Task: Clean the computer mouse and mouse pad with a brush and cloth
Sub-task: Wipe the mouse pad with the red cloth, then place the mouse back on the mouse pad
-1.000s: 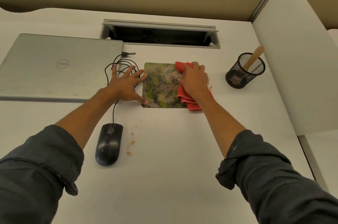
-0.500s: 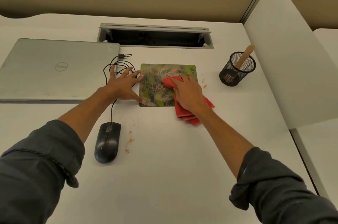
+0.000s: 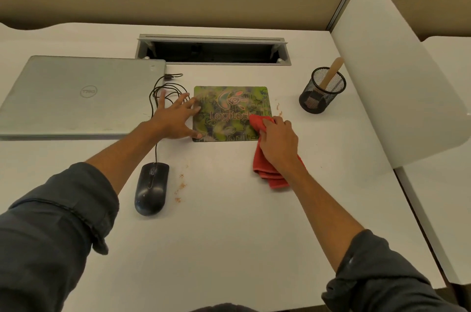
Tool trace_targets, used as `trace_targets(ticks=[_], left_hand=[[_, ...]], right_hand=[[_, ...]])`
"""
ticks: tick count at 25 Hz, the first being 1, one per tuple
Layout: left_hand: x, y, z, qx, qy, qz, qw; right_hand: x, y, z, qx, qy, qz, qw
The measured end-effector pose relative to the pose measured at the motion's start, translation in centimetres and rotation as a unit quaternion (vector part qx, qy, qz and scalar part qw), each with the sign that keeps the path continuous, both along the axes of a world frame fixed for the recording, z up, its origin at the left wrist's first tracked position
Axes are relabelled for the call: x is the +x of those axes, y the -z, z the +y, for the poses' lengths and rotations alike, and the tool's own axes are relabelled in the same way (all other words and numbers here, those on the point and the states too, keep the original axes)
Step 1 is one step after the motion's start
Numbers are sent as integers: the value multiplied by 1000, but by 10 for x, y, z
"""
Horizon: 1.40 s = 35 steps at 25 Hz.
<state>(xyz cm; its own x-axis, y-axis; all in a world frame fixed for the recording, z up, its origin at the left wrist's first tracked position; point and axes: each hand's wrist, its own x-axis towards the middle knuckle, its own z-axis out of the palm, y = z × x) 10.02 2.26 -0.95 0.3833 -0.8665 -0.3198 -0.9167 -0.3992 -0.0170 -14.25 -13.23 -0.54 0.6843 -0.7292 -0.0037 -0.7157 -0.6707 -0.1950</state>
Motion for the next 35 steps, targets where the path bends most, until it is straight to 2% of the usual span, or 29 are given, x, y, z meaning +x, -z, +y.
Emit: trace_targets(ticks=[4,7,10,12,16,20,23,26,28,31,35], left_hand=[[-22,-4,-1,-37,30,-4,999],[-41,-10,1,-51,44,-36,997],[-70,-14,6,-124,26,-6,992],[-96,-12,9,-162,27,19,986],[-147,-3,10,-209,4,62,976],[-181,11,18,-232,-15,95,968],[-187,14,27,-237,-27,111,965],[-189,10,42,-257,-28,108,960],[-188,5,58,-279,-51,108,953],[-185,-1,89,-318,-120,117,933],[-173,-6,135,-398,-225,75,886]], right_hand=[[-12,0,13,2,-84,7,996],[-36,-8,1,32,0,-20,999],[-75,-19,-7,36,39,-99,994],[-106,-22,-10,17,64,-116,991],[-154,-17,-18,-13,100,-56,993],[-175,5,-13,25,109,81,990],[-177,10,-9,45,104,77,991],[-165,-2,1,-27,104,18,994],[-145,-12,24,-53,57,-87,993],[-102,-19,77,39,-54,-196,978],[-48,-12,146,180,-128,-192,956]])
